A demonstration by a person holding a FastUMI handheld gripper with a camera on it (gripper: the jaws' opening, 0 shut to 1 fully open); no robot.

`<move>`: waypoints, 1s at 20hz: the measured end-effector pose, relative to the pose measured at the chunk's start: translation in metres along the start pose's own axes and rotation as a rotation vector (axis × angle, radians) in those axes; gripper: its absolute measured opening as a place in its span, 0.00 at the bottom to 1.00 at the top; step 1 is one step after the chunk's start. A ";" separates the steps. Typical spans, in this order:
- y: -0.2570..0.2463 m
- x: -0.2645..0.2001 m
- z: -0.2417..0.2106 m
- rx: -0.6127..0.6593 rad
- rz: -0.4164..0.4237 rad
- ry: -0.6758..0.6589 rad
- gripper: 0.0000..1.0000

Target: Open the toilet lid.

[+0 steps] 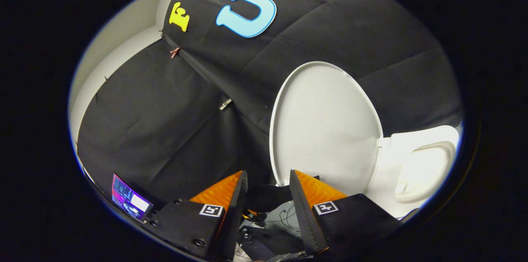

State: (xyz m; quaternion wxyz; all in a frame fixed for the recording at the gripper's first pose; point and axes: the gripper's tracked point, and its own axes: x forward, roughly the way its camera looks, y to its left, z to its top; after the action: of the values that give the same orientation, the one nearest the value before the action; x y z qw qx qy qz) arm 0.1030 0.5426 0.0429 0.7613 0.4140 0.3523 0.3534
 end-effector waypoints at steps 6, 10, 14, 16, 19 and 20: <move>0.008 0.019 -0.009 0.003 0.009 -0.055 0.65; 0.021 0.034 -0.010 0.132 0.100 -0.098 0.76; 0.022 0.044 -0.009 0.200 0.091 -0.119 0.93; 0.021 0.042 -0.007 0.190 0.095 -0.121 0.99; 0.033 0.027 0.008 0.156 0.129 -0.148 0.99; 0.036 0.023 0.013 0.149 0.139 -0.148 0.99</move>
State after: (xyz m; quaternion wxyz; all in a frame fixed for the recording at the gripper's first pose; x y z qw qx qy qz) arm 0.1163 0.5713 0.0748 0.7259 0.5179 0.2909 0.3468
